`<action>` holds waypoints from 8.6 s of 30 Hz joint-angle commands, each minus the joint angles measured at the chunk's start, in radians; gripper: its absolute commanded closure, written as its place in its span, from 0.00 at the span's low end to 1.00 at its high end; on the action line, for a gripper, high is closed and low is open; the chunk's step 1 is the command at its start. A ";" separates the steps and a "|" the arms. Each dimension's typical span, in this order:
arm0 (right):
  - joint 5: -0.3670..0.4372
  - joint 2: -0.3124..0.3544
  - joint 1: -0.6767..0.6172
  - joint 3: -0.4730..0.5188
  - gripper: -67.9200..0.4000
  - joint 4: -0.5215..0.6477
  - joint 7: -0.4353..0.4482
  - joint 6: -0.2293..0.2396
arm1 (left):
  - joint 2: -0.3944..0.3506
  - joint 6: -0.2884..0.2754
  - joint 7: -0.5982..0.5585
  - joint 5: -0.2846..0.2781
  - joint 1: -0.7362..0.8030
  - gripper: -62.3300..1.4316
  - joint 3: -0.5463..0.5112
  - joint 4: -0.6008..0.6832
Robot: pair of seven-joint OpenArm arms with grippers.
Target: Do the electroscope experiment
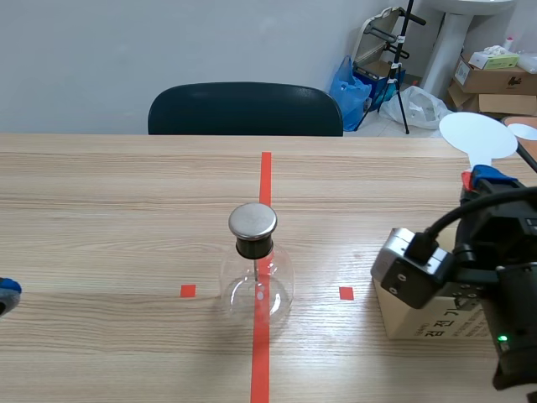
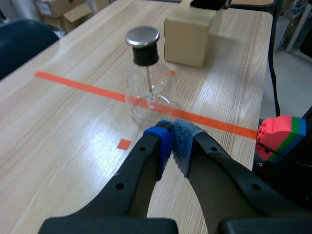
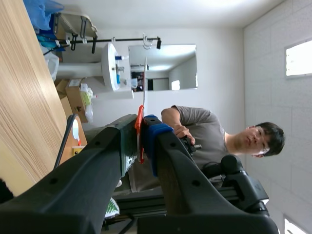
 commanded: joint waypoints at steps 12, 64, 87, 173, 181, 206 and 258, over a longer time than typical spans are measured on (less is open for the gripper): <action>-0.072 0.017 0.097 -0.214 0.98 -0.032 -0.213 0.024 | 0.234 0.060 -0.024 0.101 -0.482 0.93 0.433 -0.284; -0.072 0.100 0.068 -0.432 0.98 -0.080 -0.314 0.020 | 0.539 0.222 0.088 0.197 -0.718 0.93 0.586 -0.592; -0.072 0.116 0.068 -0.432 0.98 -0.074 -0.292 0.021 | 0.539 0.237 0.088 0.197 -0.718 0.93 0.586 -0.592; -0.072 0.116 0.068 -0.433 0.98 -0.075 -0.267 0.028 | 0.539 0.237 0.089 0.197 -0.718 0.93 0.586 -0.592; -0.072 0.130 0.065 -0.433 0.98 -0.075 -0.294 0.077 | 0.539 0.237 0.090 0.197 -0.718 0.93 0.586 -0.592; -0.072 0.135 0.065 -0.433 0.98 -0.075 0.119 0.066 | 0.539 0.237 0.097 0.197 -0.718 0.93 0.586 -0.592; -0.072 0.135 0.065 -0.433 0.98 -0.075 0.182 0.066 | 0.539 0.237 0.097 0.197 -0.718 0.93 0.586 -0.592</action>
